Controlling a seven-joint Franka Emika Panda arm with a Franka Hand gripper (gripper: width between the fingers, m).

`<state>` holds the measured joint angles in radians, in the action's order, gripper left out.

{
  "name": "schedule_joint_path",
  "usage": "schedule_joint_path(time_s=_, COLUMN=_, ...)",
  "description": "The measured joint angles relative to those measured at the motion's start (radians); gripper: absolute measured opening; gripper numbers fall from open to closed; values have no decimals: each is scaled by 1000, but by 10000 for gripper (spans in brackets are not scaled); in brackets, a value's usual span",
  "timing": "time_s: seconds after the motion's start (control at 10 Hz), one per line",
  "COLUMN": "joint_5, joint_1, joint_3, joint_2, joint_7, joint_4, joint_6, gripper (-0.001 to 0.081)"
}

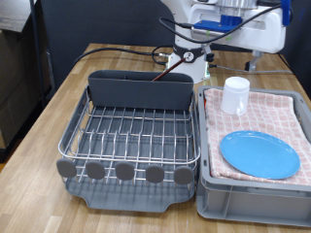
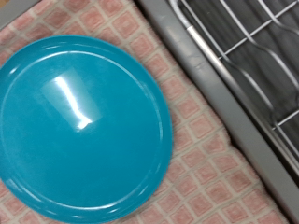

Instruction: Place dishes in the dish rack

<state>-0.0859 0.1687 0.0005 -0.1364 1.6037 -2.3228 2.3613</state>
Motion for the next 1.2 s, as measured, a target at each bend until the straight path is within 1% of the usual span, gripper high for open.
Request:
schedule_joint_path(time_s=0.2, joint_5=12, joint_1=13, joint_3=31, joint_2=52, joint_7=69, joint_4=75, joint_6=-64, gripper=803)
schedule_joint_path(time_s=0.3, joint_5=14, joint_1=15, joint_3=43, joint_2=71, joint_7=100, joint_4=94, joint_6=-67, gripper=803)
schedule_joint_path(time_s=0.4, joint_5=17, joint_1=16, joint_3=49, joint_2=84, joint_7=120, joint_4=95, joint_6=-39, gripper=803)
schedule_joint_path(time_s=0.5, joint_5=23, joint_1=16, joint_3=52, joint_2=94, joint_7=125, joint_4=84, joint_6=10, gripper=803)
schedule_joint_path(time_s=0.6, joint_5=32, joint_1=15, joint_3=51, joint_2=102, joint_7=125, joint_4=61, joint_6=69, gripper=803)
schedule_joint_path(time_s=0.7, joint_5=49, joint_1=15, joint_3=49, joint_2=107, joint_7=125, joint_4=28, joint_6=126, gripper=803)
schedule_joint_path(time_s=0.9, joint_5=111, joint_1=14, joint_3=39, joint_2=110, joint_7=112, joint_4=-47, joint_6=223, gripper=803)
schedule_joint_path(time_s=1.1, joint_5=173, joint_1=14, joint_3=32, joint_2=110, joint_7=67, joint_4=-109, joint_6=274, gripper=803)
schedule_joint_path(time_s=1.2, joint_5=208, joint_1=14, joint_3=31, joint_2=109, joint_7=22, joint_4=-128, joint_6=282, gripper=803)
